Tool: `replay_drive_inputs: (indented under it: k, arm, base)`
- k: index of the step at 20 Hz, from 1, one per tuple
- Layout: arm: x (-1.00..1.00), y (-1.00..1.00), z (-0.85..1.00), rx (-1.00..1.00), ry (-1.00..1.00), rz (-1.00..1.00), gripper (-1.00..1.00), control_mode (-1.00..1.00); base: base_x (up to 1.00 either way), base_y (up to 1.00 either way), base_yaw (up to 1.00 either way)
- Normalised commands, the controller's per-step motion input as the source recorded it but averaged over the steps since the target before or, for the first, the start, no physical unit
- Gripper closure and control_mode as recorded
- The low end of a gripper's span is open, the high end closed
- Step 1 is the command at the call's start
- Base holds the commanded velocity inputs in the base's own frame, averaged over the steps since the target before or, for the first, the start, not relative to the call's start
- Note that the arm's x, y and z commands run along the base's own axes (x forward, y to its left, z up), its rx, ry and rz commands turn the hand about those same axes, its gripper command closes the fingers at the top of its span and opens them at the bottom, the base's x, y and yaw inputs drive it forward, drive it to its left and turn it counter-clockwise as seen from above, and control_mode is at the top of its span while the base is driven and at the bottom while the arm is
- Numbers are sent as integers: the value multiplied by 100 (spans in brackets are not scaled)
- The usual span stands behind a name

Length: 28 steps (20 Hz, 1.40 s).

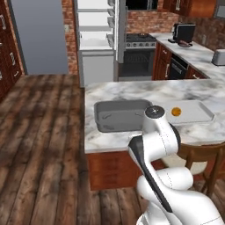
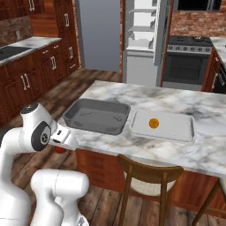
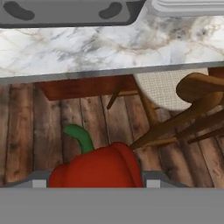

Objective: Place the cold items (orange and bell pepper) from the fridge in one tupperware on the dining counter. Place the warm items (hot dog and kebab skewer) in the stove area in another tupperware.

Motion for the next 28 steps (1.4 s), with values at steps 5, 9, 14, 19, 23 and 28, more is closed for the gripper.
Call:
replay_drive_inputs:
  k: [5,9,14,19,23,28]
  arm:
    - [14,-33,0,3,0,3,100,-100]
    - [30,-98,4,12,0,0,100,-100]
    - [11,-100,38,18,7,0,100,-100]
    - [8,-100,84,11,3,2,100,-100]
    - [48,-99,60,0,0,0,100,-100]
    - [72,-100,49,0,7,0,100,-100]
  base:
    - [36,-32,20]
    - [0,0,0]
    - [0,0,0]
    - [0,0,0]
    - [0,0,0]
    - [0,0,0]
